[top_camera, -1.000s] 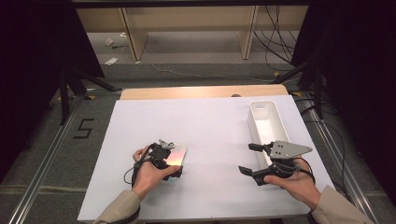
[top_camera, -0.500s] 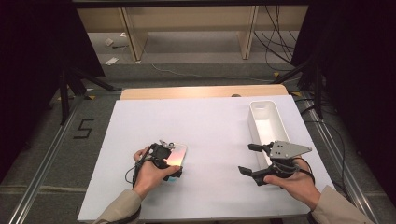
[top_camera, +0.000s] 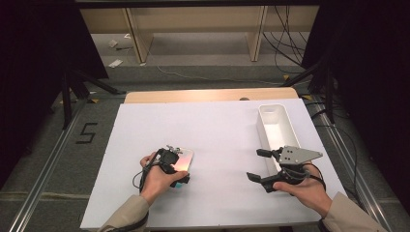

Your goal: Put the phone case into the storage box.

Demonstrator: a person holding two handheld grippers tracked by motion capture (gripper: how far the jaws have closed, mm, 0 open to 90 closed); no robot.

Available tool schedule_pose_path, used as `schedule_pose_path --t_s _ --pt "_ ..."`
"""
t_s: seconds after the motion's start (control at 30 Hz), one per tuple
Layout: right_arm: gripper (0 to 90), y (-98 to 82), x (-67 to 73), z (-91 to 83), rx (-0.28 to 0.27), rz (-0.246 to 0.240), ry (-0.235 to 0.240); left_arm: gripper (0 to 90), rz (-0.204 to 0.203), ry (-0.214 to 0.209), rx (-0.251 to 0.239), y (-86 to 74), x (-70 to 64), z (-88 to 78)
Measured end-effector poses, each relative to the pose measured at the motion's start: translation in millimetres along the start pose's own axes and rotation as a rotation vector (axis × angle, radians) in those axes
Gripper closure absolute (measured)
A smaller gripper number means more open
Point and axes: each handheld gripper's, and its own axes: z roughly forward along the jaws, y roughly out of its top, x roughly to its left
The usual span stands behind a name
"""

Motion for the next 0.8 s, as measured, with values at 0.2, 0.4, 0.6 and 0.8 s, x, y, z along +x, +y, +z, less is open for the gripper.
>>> schedule_pose_path --t_s 0.2,0.4,0.6,0.8 --pt "16.3 0.0 0.1 0.0 0.002 -0.002 -0.001 5.9 -0.015 -0.004 0.013 1.3 0.7 0.6" --pt "16.4 -0.1 0.2 0.3 0.003 0.001 0.000 6.5 -0.024 -0.002 0.035 3.3 0.1 0.4" --pt "16.4 -0.2 0.1 0.3 0.003 0.001 0.002 7.5 -0.036 0.006 0.053 5.2 -1.7 0.2" --pt "16.4 -0.3 0.2 0.4 0.004 0.001 0.003 9.0 -0.041 0.015 0.068 6.6 -3.2 -0.1"
